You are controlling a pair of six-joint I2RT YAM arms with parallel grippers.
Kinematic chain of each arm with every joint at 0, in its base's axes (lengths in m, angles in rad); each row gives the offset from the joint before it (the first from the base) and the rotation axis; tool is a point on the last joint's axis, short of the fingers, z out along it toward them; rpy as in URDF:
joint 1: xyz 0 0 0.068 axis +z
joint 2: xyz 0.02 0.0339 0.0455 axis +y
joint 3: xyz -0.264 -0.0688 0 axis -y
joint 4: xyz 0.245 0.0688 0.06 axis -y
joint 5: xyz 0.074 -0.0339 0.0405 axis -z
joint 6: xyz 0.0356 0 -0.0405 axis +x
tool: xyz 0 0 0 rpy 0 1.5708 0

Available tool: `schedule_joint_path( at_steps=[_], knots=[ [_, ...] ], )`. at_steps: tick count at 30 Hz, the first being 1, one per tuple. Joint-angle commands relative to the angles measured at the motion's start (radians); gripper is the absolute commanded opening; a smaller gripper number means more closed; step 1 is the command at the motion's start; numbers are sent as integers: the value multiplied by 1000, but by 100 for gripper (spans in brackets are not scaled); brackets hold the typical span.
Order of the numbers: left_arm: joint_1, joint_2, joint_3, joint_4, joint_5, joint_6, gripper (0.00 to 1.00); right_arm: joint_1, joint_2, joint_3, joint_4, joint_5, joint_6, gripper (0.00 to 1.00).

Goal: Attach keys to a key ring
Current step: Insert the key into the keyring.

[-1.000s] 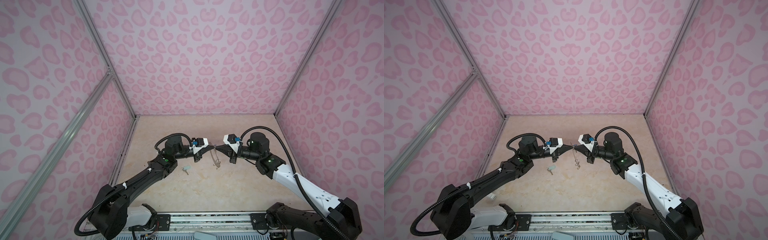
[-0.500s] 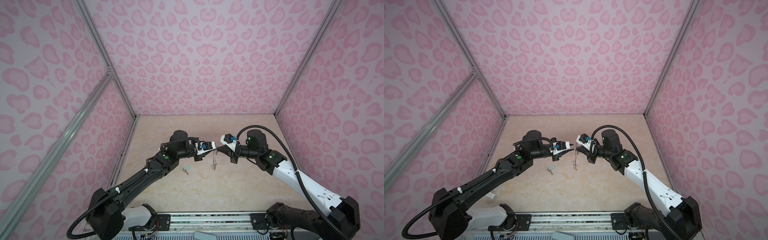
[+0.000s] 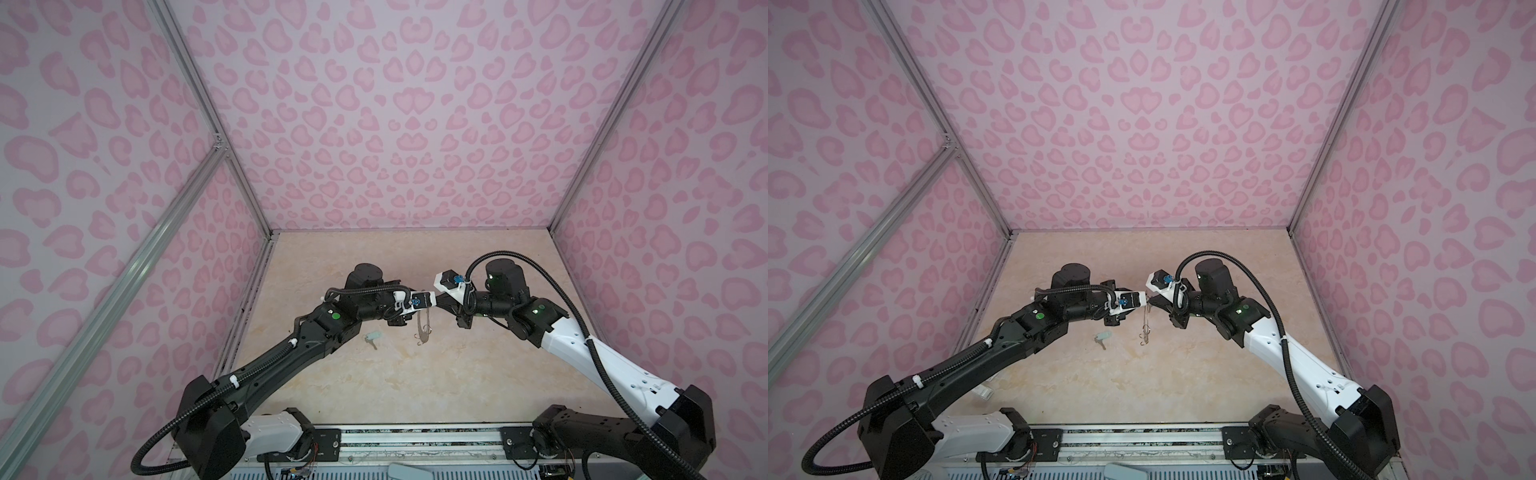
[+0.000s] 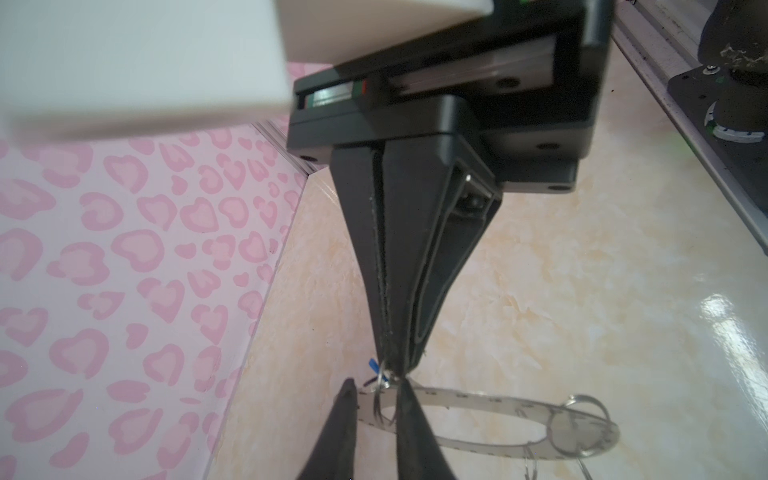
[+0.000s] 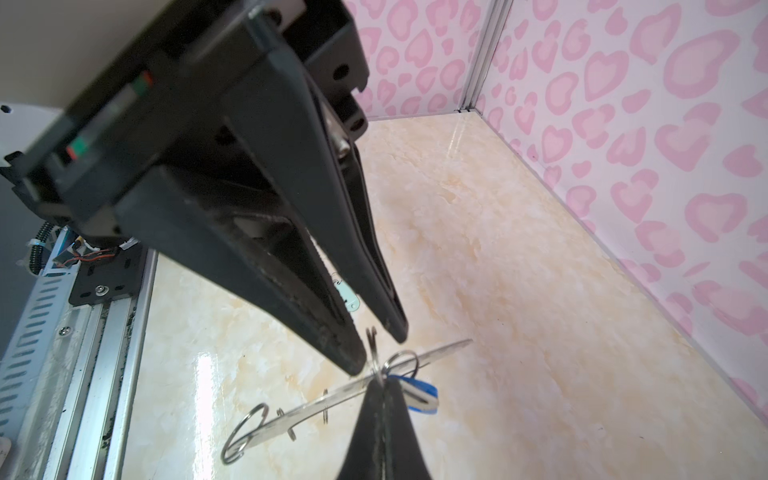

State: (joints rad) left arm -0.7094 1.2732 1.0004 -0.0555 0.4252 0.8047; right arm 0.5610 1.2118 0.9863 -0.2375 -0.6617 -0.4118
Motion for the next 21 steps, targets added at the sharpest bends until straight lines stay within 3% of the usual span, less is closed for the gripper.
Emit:
schedule_joint_path(
  at_steps=[1, 15, 21],
  knots=[
    [-5, 4, 13, -8, -11, 16, 17, 5, 7, 6, 0, -3, -7, 0],
    [-5, 31, 24, -10, -2, -11, 3, 10, 6, 15, -13, 10, -33, 0],
    [31, 22, 10, 59, 78, -135, 3, -2, -55, -69, 83, 127, -41, 21]
  ],
)
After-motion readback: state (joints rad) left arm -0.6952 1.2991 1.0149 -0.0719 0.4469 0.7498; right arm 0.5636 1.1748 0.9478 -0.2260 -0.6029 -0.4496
